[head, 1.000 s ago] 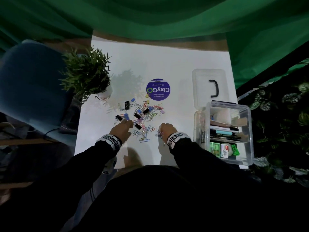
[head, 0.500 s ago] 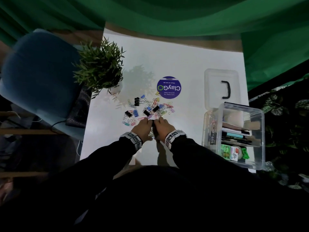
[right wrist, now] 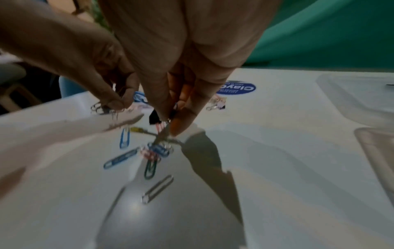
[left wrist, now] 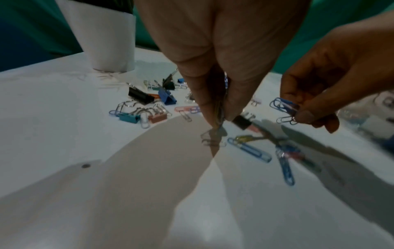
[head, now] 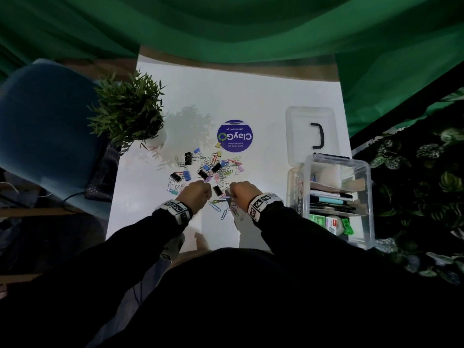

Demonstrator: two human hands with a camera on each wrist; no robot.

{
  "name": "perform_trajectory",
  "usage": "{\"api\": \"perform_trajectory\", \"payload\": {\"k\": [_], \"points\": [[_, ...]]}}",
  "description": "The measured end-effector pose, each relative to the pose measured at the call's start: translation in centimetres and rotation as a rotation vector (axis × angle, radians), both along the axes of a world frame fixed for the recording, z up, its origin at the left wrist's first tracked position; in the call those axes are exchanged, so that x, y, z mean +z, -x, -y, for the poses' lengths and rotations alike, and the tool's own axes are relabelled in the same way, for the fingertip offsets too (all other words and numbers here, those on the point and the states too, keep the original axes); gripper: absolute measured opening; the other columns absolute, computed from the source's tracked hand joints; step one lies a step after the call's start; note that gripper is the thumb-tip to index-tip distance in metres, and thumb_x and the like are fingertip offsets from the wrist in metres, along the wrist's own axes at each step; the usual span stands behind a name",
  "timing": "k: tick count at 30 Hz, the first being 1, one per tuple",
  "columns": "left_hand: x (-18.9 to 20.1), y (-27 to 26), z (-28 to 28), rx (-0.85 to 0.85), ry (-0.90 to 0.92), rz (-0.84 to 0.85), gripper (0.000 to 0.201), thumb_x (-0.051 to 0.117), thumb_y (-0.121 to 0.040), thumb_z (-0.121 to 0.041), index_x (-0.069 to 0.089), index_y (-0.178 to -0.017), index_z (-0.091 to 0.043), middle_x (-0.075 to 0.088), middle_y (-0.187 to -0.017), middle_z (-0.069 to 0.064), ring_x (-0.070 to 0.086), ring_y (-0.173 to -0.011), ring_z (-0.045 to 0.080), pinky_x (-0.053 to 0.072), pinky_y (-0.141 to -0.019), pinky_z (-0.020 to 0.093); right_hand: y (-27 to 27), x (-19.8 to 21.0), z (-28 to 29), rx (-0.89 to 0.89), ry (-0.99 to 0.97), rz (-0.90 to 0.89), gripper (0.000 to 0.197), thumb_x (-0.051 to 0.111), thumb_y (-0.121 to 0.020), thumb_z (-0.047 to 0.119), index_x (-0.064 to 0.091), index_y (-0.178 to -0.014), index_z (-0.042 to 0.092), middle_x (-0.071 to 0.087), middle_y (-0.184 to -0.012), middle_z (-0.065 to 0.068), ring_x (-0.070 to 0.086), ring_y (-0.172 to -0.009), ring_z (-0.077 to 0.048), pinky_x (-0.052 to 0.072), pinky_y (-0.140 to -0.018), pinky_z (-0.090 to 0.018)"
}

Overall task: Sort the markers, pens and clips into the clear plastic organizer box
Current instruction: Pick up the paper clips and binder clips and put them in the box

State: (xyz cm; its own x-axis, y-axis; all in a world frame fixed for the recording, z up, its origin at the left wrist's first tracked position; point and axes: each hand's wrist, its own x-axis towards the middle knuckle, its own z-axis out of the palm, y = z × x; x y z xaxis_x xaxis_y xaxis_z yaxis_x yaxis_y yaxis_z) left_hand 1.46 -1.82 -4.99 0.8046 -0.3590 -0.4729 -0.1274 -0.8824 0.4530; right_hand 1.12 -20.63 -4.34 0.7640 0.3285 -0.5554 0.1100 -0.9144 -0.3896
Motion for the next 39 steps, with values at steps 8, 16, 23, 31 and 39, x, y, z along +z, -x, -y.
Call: {"api": "perform_trajectory", "payload": {"k": [8, 16, 23, 31, 39], "points": [[7.3, -1.7, 6.6, 0.241, 0.411, -0.028, 0.009, 0.066, -0.082, -0.006, 0.069, -0.084, -0.015, 0.068, -0.08, 0.002, 0.065, -0.072, 0.017, 0.049, -0.059, 0.015, 0.3, 6.0, 7.8, -0.423, -0.35, 0.135, 0.009, 0.064, -0.082, 0.008, 0.061, -0.08, 0.017, 0.062, -0.07, 0.003, 0.06, -0.065, -0.016, 0.048, -0.065, -0.023], [11.3, -4.0, 19.8, 0.109, 0.653, 0.022, 0.008, 0.071, -0.08, -0.009, 0.069, -0.084, -0.015, 0.062, -0.066, -0.012, 0.061, -0.064, 0.004, 0.047, -0.066, 0.016, 1.4, 9.1, 18.4, -0.848, -0.316, 0.379, 0.014, 0.07, -0.081, 0.009, 0.059, -0.079, 0.016, 0.059, -0.067, 0.006, 0.061, -0.062, -0.013, 0.056, -0.064, -0.028], [9.7, -4.1, 26.4, 0.037, 0.579, 0.015, 0.014, 0.059, -0.088, -0.006, 0.066, -0.099, -0.01, 0.064, -0.084, -0.004, 0.057, -0.072, 0.005, 0.043, -0.069, 0.015, 1.0, 8.3, 21.5, -0.866, -0.069, 0.319, 0.01, 0.066, -0.079, 0.008, 0.061, -0.078, 0.017, 0.066, -0.076, -0.005, 0.067, -0.08, -0.028, 0.055, -0.076, -0.036], [8.7, -4.1, 21.3, 0.084, 0.581, -0.008, 0.034, 0.036, -0.092, -0.001, 0.054, -0.117, -0.015, 0.068, -0.104, 0.003, 0.064, -0.095, 0.013, 0.05, -0.083, 0.024, 0.6, 9.4, 18.0, -0.693, -0.09, 0.345, 0.02, 0.058, -0.087, 0.007, 0.066, -0.105, 0.01, 0.069, -0.095, -0.009, 0.065, -0.09, -0.024, 0.053, -0.084, -0.034], [3.7, -2.8, 7.7, 0.142, 0.211, 0.006, 0.01, 0.055, -0.087, -0.01, 0.061, -0.094, -0.014, 0.066, -0.085, 0.002, 0.062, -0.077, 0.021, 0.043, -0.066, 0.025, 0.6, 6.0, 5.8, -0.228, -0.128, 0.036, 0.022, 0.061, -0.087, 0.026, 0.063, -0.105, 0.014, 0.064, -0.108, -0.01, 0.062, -0.1, -0.028, 0.05, -0.087, -0.034]]}}
